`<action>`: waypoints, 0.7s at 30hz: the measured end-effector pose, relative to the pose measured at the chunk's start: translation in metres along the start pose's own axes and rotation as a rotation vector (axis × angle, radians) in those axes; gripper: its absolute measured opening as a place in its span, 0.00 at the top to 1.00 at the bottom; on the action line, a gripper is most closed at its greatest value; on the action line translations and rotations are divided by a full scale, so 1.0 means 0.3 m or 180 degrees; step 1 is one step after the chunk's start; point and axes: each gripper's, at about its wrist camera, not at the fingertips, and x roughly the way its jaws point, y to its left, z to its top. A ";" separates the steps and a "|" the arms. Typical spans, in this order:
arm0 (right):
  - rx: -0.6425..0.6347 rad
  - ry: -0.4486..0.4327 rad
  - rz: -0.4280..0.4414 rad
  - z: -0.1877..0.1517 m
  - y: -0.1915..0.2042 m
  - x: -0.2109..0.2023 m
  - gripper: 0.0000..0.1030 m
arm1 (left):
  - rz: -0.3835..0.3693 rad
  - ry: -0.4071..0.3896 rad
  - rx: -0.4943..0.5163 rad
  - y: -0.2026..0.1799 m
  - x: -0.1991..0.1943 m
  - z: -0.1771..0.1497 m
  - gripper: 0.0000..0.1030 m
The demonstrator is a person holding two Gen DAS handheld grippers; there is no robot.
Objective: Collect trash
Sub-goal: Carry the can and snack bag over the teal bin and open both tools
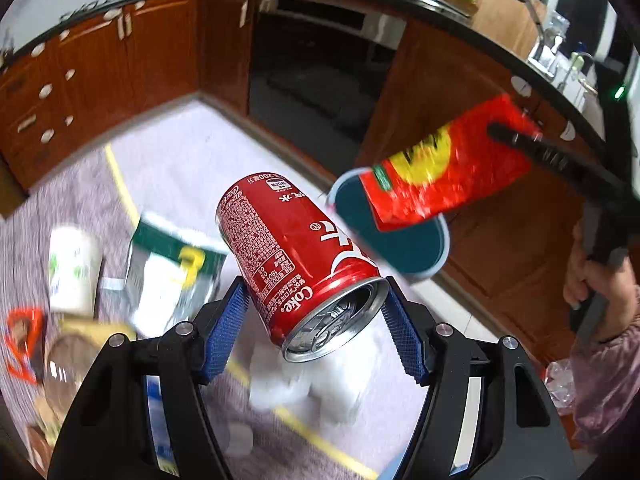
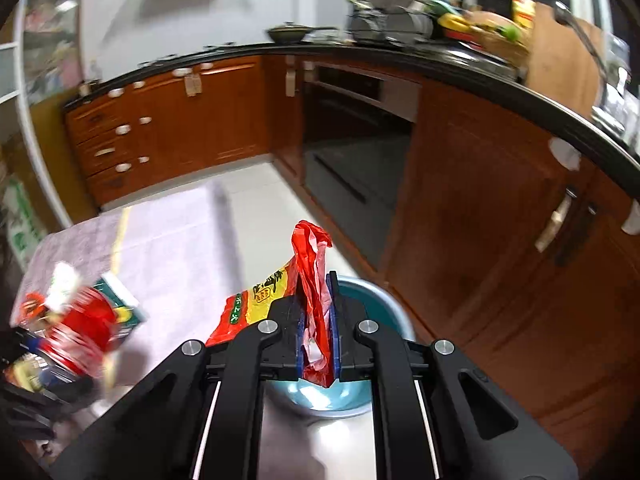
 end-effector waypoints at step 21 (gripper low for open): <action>0.0594 0.0917 0.0018 -0.152 -0.254 0.434 0.26 | -0.0571 0.0661 0.0700 -0.295 0.516 0.175 0.34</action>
